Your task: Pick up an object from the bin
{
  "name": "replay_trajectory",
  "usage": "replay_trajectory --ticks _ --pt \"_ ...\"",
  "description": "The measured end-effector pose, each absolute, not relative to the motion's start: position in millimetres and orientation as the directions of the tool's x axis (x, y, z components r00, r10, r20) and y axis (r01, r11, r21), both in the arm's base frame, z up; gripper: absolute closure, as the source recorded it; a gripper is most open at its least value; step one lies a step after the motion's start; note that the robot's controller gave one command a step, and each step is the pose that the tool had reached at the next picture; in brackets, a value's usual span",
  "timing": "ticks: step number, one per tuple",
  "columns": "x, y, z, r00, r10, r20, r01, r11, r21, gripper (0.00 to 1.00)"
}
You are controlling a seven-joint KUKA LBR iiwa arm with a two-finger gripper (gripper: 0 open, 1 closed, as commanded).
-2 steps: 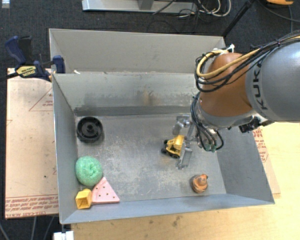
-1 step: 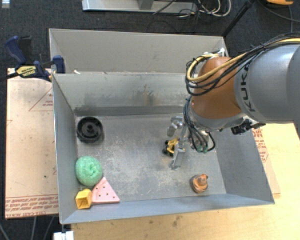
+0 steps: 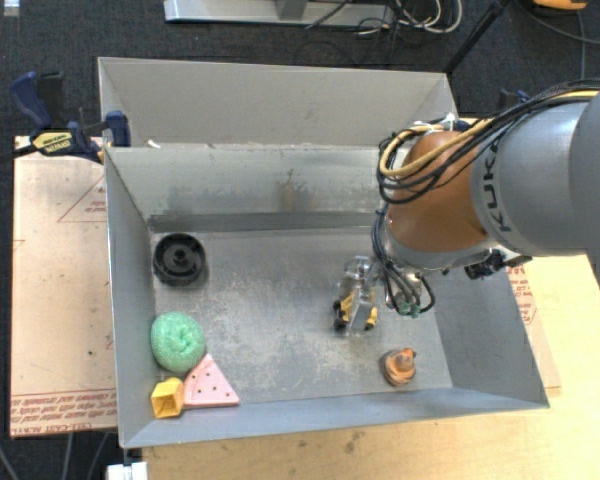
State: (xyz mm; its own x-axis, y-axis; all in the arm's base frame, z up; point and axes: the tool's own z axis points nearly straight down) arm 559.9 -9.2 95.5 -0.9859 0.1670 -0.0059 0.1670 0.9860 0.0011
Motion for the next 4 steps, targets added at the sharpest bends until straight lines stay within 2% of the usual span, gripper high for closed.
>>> replay_trajectory --ticks 1,2,3,4 --pt "558.5 -8.8 94.0 -0.986 0.167 -0.001 0.167 0.986 0.001 0.00" --pt "559.0 -8.8 94.5 -0.986 0.167 -0.003 0.167 0.986 0.001 1.00" --pt "559.0 -8.9 94.6 -0.986 0.167 -0.003 0.167 0.986 0.001 1.00" --pt "598.5 -19.8 284.6 -0.989 0.145 -0.012 0.145 0.989 0.002 1.00"
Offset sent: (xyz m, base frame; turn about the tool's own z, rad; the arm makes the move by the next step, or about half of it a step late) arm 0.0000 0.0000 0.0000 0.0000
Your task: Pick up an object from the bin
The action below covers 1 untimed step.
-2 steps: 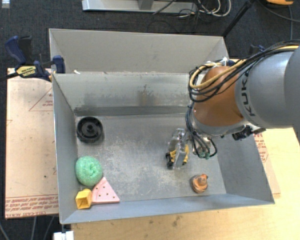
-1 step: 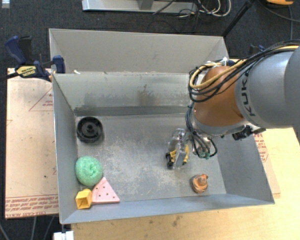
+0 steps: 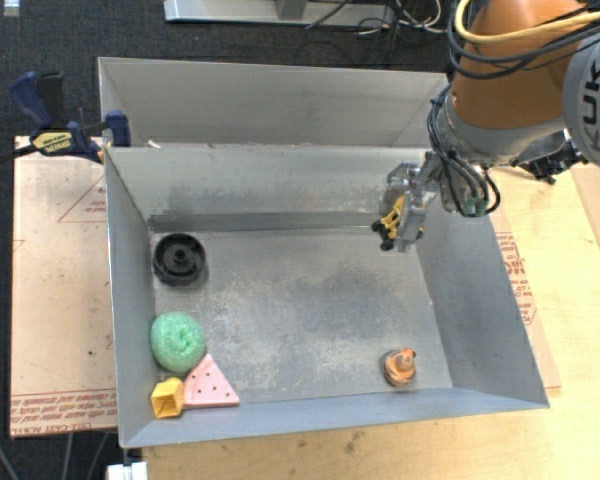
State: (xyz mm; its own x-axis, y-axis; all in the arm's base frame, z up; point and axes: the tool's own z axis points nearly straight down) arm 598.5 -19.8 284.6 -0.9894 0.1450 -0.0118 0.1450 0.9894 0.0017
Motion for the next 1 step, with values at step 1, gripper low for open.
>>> replay_trajectory --ticks 1 --pt "596.9 -19.7 280.6 -0.989 0.145 -0.004 0.145 0.989 0.001 1.00"
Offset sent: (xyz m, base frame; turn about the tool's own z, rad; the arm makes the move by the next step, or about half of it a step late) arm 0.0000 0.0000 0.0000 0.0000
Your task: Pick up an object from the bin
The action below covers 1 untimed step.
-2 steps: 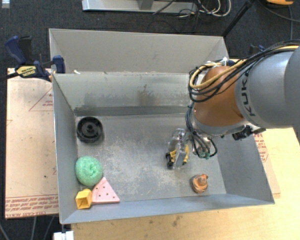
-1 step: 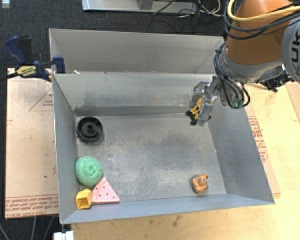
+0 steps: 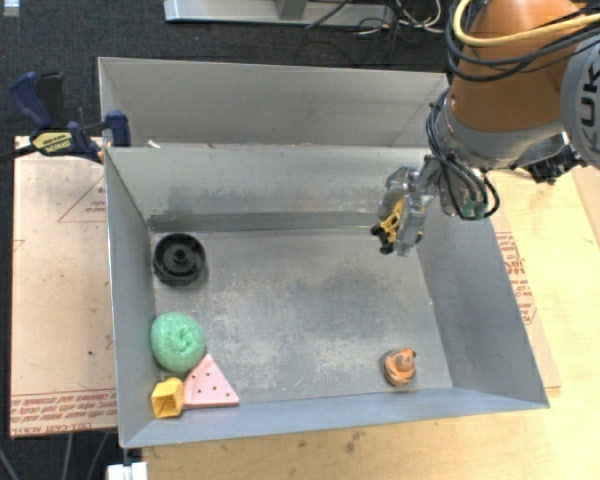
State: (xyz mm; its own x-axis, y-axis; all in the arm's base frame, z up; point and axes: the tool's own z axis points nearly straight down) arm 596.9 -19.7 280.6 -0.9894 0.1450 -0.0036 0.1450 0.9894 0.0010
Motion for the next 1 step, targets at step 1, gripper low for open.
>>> replay_trajectory --ticks 1 --pt "596.9 -19.7 280.6 -0.989 0.145 -0.004 0.145 0.989 0.001 1.00"
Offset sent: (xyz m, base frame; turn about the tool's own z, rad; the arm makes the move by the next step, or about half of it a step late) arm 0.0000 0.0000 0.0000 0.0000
